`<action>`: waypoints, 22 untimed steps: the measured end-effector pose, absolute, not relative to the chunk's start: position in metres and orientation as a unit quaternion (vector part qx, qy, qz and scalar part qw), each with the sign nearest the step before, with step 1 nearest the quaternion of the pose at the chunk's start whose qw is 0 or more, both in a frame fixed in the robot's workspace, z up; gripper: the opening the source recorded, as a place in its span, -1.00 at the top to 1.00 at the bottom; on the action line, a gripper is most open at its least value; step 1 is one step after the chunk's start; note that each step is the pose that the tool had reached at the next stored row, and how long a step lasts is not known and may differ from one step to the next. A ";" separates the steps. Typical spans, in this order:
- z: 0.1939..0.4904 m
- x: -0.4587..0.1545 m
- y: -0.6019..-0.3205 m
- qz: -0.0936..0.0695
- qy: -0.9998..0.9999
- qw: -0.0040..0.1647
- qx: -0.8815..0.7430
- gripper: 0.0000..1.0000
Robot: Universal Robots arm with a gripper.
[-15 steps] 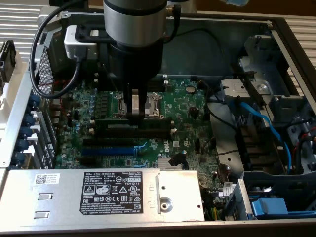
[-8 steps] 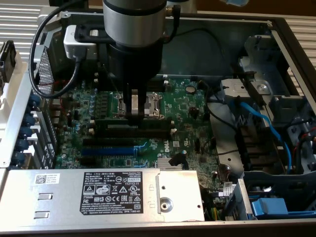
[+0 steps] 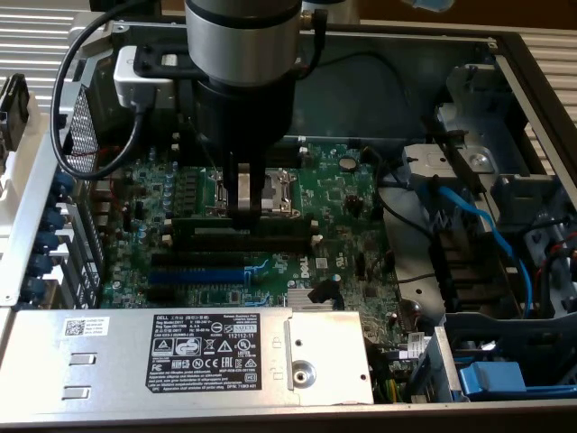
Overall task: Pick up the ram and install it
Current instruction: 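Insert the ram into the slot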
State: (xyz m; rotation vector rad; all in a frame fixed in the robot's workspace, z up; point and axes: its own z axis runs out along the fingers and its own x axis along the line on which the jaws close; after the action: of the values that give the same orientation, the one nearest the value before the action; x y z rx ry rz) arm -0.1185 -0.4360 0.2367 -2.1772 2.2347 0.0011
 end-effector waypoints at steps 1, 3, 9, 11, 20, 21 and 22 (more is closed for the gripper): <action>0.237 -0.118 -0.436 0.000 0.716 0.011 -0.698 0.76; 0.237 -0.118 -0.436 0.000 0.716 0.011 -0.698 0.76; 0.237 -0.117 -0.436 0.000 0.716 0.011 -0.698 0.76; 0.237 -0.117 -0.436 0.000 0.716 0.011 -0.698 0.76; 0.237 -0.116 -0.436 0.004 0.714 0.007 -0.700 0.76; 0.237 -0.116 -0.436 0.004 0.714 0.007 -0.700 0.76; 0.237 -0.115 -0.436 0.004 0.714 0.007 -0.700 0.76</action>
State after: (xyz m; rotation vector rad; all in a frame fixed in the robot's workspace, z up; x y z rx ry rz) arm -0.1153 -0.4365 0.2366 -2.1903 2.2317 0.0125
